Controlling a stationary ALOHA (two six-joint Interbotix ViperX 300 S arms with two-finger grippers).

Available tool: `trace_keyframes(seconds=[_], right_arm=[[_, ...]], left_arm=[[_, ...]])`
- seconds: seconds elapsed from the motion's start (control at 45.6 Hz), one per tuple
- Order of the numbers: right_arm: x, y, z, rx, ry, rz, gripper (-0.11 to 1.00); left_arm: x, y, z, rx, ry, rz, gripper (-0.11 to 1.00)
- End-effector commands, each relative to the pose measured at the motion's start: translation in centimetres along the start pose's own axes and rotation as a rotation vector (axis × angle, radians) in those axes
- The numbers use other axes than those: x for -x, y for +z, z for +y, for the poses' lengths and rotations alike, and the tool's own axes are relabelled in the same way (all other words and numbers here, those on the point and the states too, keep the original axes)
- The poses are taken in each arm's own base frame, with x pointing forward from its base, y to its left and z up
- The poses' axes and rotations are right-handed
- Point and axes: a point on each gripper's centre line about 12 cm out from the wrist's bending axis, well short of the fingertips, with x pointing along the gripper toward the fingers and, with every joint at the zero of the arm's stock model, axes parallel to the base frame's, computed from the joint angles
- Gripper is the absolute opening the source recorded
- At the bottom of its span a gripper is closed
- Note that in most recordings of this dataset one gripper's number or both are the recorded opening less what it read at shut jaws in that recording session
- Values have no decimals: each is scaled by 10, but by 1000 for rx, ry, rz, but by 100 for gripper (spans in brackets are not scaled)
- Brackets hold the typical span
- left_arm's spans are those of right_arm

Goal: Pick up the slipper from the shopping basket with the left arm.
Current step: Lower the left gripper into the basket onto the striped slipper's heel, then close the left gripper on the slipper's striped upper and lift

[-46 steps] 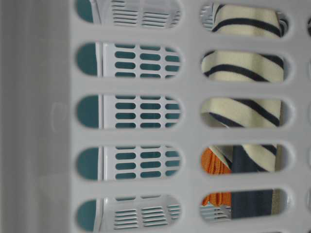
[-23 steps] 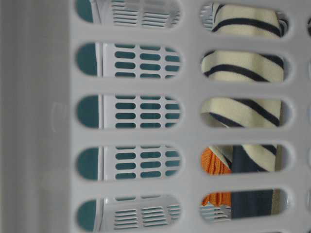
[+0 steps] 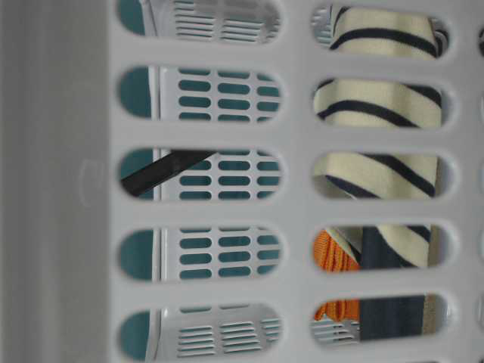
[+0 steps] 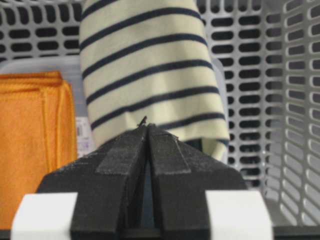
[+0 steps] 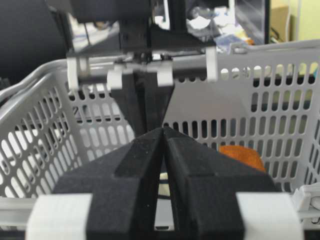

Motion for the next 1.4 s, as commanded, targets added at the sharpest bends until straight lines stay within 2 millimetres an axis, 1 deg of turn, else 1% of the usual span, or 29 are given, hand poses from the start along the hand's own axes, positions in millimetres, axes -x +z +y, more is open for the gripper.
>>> trace_keyframes(seconds=[0.0,0.022,0.044,0.132,0.154,0.175,0.219,0.285,0.351,0.439,0.548,0.702,0.811,0.987,1.031,1.075,1.14,1.228,1.25,1.294,1.338,1.382], right_arm=[[-1,2,1,-5,3,-6,0],[-1,2,0,-5,1,-4,0],[-1,2,1,-6,3,-4,0],[-1,0,0,-6,2,0,0],[-1,0,0,-5,1,0,0],[-1,-1,0,-5,2,2,0],[-1,-1,0,-5,1,3,0],[-1,-3,0,-6,0,6,0],[-1,-3,0,-5,2,8,0],[0,-5,0,-4,0,12,0],[0,-7,0,-6,-1,17,0],[0,-10,-1,-6,-1,26,0],[1,-13,-1,-7,-1,32,0],[1,-16,-1,-7,-3,40,0],[1,-16,-1,-6,-3,41,0],[1,-16,-1,-6,-3,43,0],[1,-18,-1,-6,-3,51,0],[2,-19,-1,-7,-4,58,0],[2,-20,-1,-7,-4,60,0],[2,-20,-1,-6,-4,60,0],[2,-20,-1,-7,-4,60,0],[2,-20,-2,-6,-6,60,0]], left_arm=[[4,7,0,7,2,-20,14],[2,6,-1,4,1,-17,19],[2,7,-2,0,0,-17,27],[-2,6,-4,-6,-2,-11,52],[-2,6,-4,-3,-1,-9,61],[-4,6,-4,-2,-1,-6,67],[-5,6,-4,0,-2,-3,78],[-10,5,-5,1,-2,6,88],[-16,3,-5,2,-1,20,91],[-25,2,-5,7,-1,35,90],[-40,-2,-6,28,1,67,90],[-65,-16,-6,45,5,131,90],[-75,-23,-6,42,5,144,90],[-81,-28,-3,48,6,130,88],[-81,-30,-2,47,6,132,86],[-81,-30,-2,43,6,133,79],[-80,-29,-2,35,5,130,66],[-78,-27,-2,32,5,129,44],[-76,-26,-2,33,5,122,36],[-70,-23,-2,30,5,112,25],[-65,-19,-3,22,3,98,15],[-55,-13,-2,4,3,77,7]])
